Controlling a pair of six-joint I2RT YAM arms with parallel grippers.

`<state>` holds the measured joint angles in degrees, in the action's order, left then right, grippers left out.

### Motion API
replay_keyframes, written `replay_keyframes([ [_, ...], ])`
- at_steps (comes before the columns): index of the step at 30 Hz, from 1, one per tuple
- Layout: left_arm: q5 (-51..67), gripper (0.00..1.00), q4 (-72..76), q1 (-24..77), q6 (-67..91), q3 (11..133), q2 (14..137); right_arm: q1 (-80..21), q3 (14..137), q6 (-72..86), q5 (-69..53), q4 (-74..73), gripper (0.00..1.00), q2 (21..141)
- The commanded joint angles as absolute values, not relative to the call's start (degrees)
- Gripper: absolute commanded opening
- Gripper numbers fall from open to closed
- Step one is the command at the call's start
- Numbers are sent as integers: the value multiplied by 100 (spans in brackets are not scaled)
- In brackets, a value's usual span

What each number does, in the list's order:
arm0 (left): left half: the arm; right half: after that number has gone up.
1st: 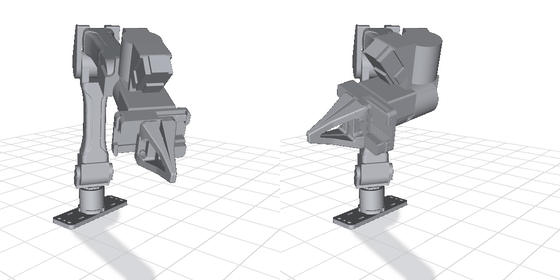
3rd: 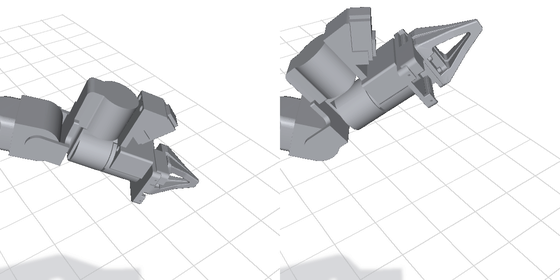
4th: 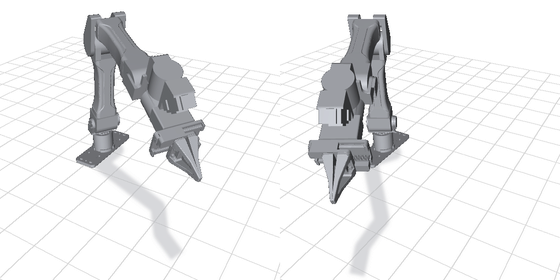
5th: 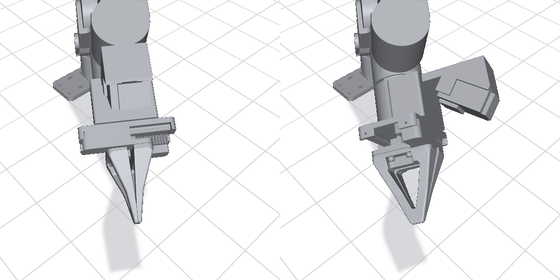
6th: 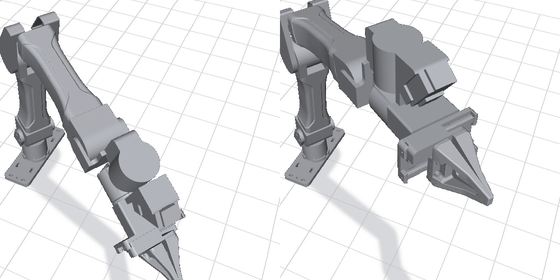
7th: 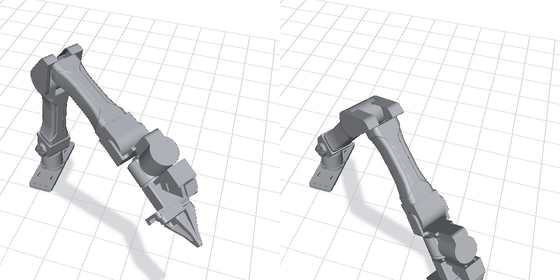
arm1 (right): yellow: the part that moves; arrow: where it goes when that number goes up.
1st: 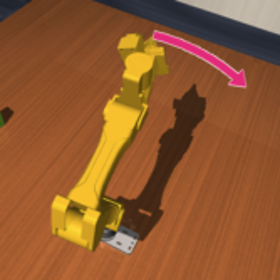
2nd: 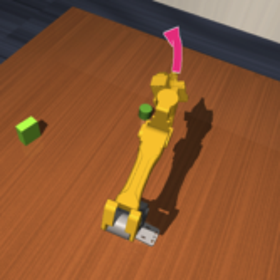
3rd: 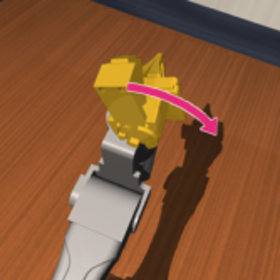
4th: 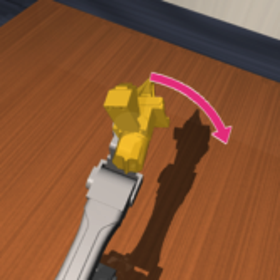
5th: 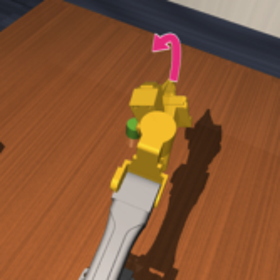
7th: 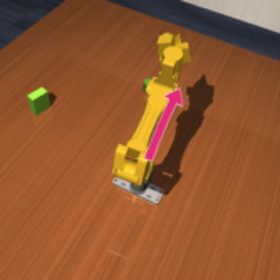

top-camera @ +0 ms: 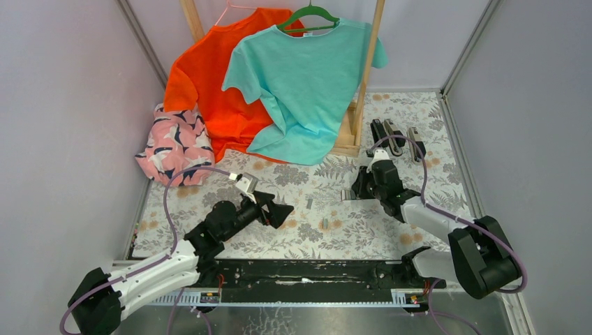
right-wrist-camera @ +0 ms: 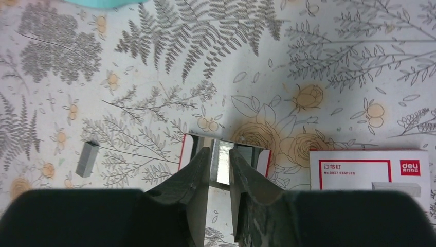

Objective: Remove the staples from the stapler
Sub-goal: Place the staple in the staple box.

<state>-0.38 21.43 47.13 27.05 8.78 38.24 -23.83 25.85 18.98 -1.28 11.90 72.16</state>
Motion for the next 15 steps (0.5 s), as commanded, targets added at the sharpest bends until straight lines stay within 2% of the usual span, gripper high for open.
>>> replay_keyframes([
  [1, -37, 100, 2359, 4678, 2633, 953, 3753, -2345, 2644, 1738, -372, 1460, 27, 6982],
  [3, -35, 100, 2380, 4680, 2639, 949, 3764, -2345, 2759, 1672, -453, 1527, 24, 7168],
  [7, -13, 100, 2314, 4678, 2638, 964, 3732, -2345, 3134, 1451, -377, 1307, 12, 7675],
  [15, -43, 100, 2310, 4678, 2628, 905, 3616, -2346, 3187, 1299, -95, 1423, 9, 7678],
])
